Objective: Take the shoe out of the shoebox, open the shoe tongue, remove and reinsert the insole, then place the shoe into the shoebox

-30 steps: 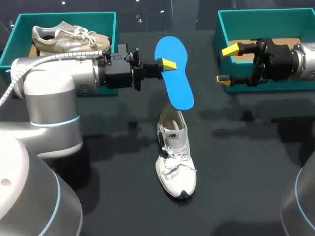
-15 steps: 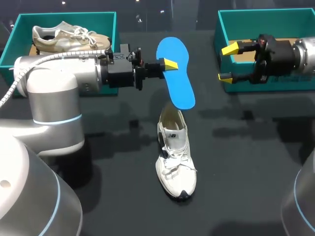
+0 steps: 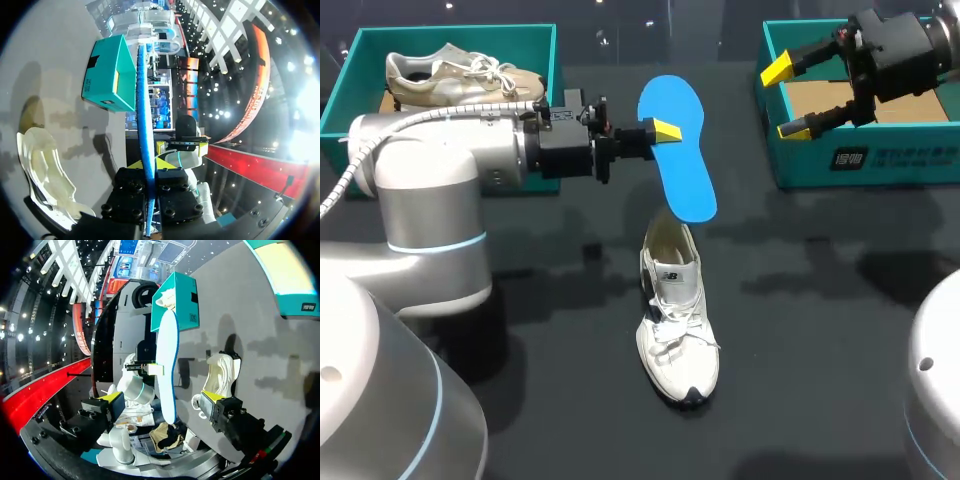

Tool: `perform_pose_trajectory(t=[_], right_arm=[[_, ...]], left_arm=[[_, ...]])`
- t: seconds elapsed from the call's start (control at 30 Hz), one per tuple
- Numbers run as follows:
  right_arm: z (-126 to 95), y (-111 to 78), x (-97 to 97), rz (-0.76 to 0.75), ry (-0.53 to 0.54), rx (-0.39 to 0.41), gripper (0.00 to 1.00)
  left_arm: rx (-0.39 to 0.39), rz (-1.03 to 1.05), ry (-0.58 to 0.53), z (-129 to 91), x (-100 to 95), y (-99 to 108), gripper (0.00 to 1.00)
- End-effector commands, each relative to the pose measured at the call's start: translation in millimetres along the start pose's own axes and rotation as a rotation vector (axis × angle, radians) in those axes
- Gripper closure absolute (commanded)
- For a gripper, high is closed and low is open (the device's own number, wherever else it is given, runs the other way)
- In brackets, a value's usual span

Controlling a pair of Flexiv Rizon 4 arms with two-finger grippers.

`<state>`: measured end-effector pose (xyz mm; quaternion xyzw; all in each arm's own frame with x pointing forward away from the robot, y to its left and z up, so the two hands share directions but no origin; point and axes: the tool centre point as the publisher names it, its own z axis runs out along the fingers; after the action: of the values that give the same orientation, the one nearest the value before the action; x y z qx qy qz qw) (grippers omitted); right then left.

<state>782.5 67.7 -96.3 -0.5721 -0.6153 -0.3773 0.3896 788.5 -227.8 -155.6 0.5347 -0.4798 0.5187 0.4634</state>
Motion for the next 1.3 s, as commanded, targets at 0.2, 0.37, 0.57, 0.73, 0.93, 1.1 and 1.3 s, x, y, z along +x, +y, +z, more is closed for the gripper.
perform_pose_trajectory(t=[0.2,0.37,0.57,0.73,0.93,1.1,1.3], right_arm=[[5.7,-17.3,43.6,-0.011,-0.488,-0.028,0.00],[17.2,-20.7,56.3,-0.029,-0.616,-0.009,0.00],[28.6,-26.6,67.9,-0.026,-0.776,-0.008,0.00],[37.7,-32.3,76.0,-0.032,-0.886,-0.015,0.00],[51.6,-38.3,89.2,-0.050,-1.013,-0.023,0.00],[65.6,-41.6,97.3,-0.061,-1.124,-0.028,0.00],[79.6,-45.7,103.2,-0.068,-1.217,-0.036,0.00]], left_arm=[[0.001,0.000,-0.001,1.3,-0.3,0.2,1.00],[0.001,0.000,-0.001,1.3,-0.3,0.2,1.00],[0.001,0.000,-0.001,1.3,-0.3,0.2,1.00],[0.001,0.000,-0.001,1.3,-0.3,0.2,1.00],[0.001,0.000,-0.001,1.3,-0.3,0.2,1.00],[0.001,0.000,-0.001,1.3,-0.3,0.2,1.00],[0.001,0.000,-0.001,1.3,-0.3,0.2,1.00]])
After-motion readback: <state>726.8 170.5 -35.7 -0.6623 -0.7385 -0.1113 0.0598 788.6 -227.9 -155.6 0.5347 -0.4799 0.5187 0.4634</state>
